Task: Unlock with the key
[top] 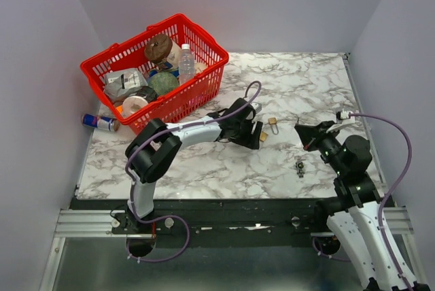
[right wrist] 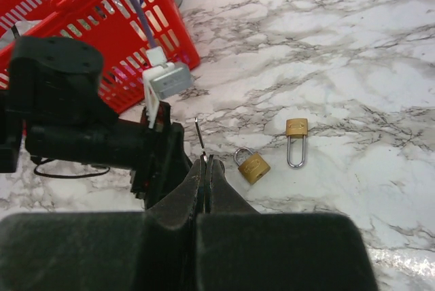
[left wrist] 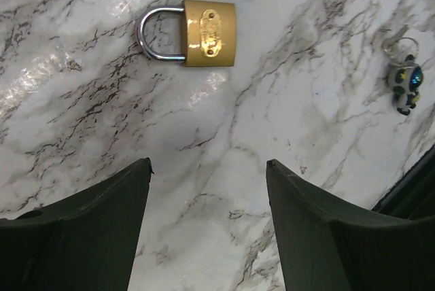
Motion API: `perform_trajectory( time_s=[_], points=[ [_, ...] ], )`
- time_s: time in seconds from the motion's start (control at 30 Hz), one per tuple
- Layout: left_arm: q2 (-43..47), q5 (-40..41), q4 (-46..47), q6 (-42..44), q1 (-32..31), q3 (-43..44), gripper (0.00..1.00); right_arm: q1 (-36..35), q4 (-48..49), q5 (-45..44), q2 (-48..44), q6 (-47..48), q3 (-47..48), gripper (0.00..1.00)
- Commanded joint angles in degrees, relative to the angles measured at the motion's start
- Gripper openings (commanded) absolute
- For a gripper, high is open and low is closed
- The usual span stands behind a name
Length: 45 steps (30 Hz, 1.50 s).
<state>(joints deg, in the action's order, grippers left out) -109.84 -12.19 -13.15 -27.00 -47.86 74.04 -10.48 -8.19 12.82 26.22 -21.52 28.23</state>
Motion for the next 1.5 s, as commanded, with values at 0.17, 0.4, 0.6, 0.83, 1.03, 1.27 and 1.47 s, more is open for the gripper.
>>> perform_trajectory(
  time_s=[0.17, 0.4, 0.6, 0.83, 1.03, 1.27, 1.47],
  points=[
    [-8.54, 1.64, 0.84, -7.01, -0.22, 6.02, 0.76, 0.29, -6.14, -0.87, -3.10, 1.39, 1.57, 0.01],
    [-15.21, 6.03, -4.59, -4.55, -1.19, 14.45, 0.76, 0.29, -6.14, -1.13, -4.07, 1.39, 0.25, 0.01],
    [-17.94, 8.14, -4.70, -2.79, -1.36, 17.53, 0.75, 0.37, -6.14, -1.13, -4.07, 1.39, -0.28, 0.01],
    [-21.03, 11.73, -9.78, 1.41, -1.80, 24.13, 0.75, 0.29, -6.14, -1.04, -4.24, 1.57, -0.45, 0.01],
    [-20.59, 18.59, -17.08, 4.41, -3.29, 25.36, 0.74, 0.29, -6.14, -1.30, -3.98, 1.57, -0.63, 0.01],
    [-19.97, 21.68, -17.70, 4.42, -6.46, 24.48, 0.74, 0.37, -6.23, -1.39, -4.16, 1.65, -0.54, 0.01],
    [-22.78, 22.64, -19.72, 3.54, -6.99, 27.21, 0.74, 0.37, -6.49, -1.39, -4.51, 1.65, -0.72, 0.01]
  ],
)
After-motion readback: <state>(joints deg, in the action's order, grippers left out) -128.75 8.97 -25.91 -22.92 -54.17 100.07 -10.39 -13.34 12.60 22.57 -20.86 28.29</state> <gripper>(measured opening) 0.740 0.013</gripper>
